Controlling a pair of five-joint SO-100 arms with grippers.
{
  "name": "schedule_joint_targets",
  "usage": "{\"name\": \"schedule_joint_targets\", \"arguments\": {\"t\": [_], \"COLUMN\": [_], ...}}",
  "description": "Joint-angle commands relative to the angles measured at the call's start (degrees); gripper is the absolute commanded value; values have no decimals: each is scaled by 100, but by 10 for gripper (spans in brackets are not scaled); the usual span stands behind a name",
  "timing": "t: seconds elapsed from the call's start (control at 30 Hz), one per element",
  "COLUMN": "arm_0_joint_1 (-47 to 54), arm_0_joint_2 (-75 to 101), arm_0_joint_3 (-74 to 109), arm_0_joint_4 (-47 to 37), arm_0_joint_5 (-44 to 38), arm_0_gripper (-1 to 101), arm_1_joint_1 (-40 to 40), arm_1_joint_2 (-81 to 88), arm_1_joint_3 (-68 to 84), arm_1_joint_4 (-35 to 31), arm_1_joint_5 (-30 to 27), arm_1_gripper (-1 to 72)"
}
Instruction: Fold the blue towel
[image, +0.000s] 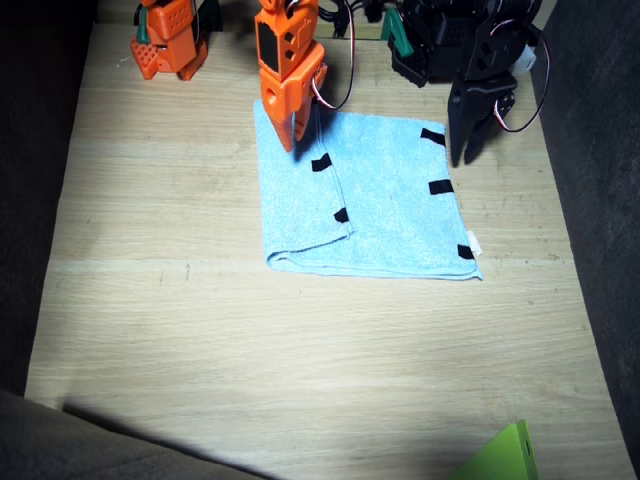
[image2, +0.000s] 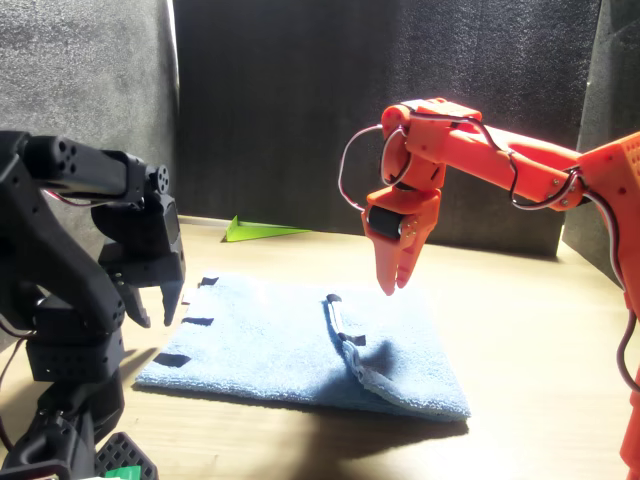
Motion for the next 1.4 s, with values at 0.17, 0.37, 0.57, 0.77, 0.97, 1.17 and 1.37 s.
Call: {"name": "schedule_joint_targets", "arguments": {"t": [0.17, 0.37, 0.57, 0.77, 0.97, 1.17, 1.37], "arm_0_joint_1": [-343, -993, -1160, -923, -773, -817, -914], "arm_0_joint_2": [-510, -1318, -1591, -1670, -1371, -1195, -1345], "arm_0_joint_3": [-1204, -2004, -2188, -2127, -1898, -1538, -1503], "arm_0_joint_4": [598, 668, 580, 598, 870, 967, 940], "arm_0_joint_5": [97, -26, -360, -712, -738, -861, -940], "arm_0_gripper": [202, 178, 225, 215, 200, 227, 253], "arm_1_joint_1": [0, -62, -264, -387, -659, -879, -826], "arm_1_joint_2": [343, 404, 554, 668, 580, 589, 615], "arm_1_joint_3": [176, 185, 369, 360, 220, 220, 202], "arm_1_joint_4": [62, 62, 62, 53, 53, 53, 44], "arm_1_joint_5": [193, 176, 193, 264, 694, 809, 861], "arm_1_gripper": [133, 131, 129, 129, 135, 131, 129]}}
